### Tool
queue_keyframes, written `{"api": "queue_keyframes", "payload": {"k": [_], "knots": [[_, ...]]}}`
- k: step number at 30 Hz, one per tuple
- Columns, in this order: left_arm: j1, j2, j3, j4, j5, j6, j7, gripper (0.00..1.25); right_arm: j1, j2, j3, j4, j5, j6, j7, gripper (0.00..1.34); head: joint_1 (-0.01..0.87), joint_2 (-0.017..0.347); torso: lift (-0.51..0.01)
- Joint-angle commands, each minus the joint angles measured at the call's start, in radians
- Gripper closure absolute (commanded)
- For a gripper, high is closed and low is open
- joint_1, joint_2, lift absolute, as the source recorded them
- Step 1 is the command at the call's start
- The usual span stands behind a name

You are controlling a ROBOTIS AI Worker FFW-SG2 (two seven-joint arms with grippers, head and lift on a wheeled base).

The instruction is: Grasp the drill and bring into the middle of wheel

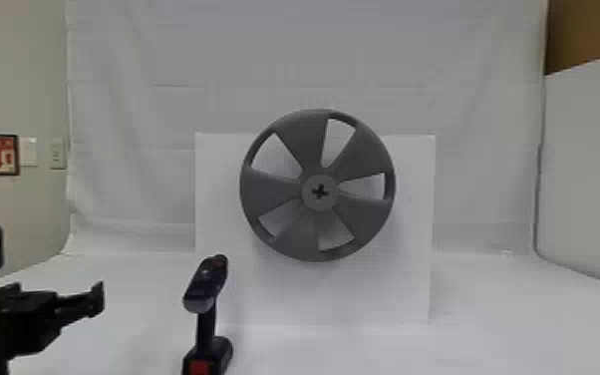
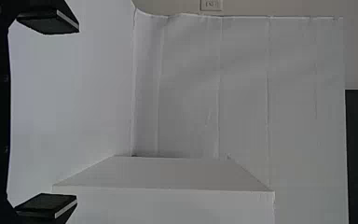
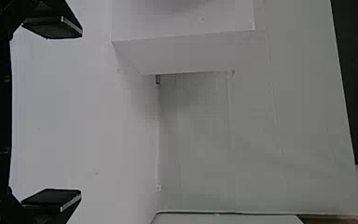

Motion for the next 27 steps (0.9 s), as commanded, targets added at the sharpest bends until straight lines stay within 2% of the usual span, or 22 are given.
{"api": "queue_keyframes", "payload": {"k": [1,27], "knots": [[-0.001,0.000,0.000,0.000,-0.002,0.002,-0.001,0.00,-0.001,-0.002,0.001,0.000,0.000,0.000,0.000,0.09,0.054,0.031,-0.403],[-0.006,0.000,-0.002,-0.002,0.001,0.002,-0.001,0.00,0.001,-0.001,-0.001,0.000,-0.006,0.000,0.000,0.09,0.054,0.031,-0.403]]}}
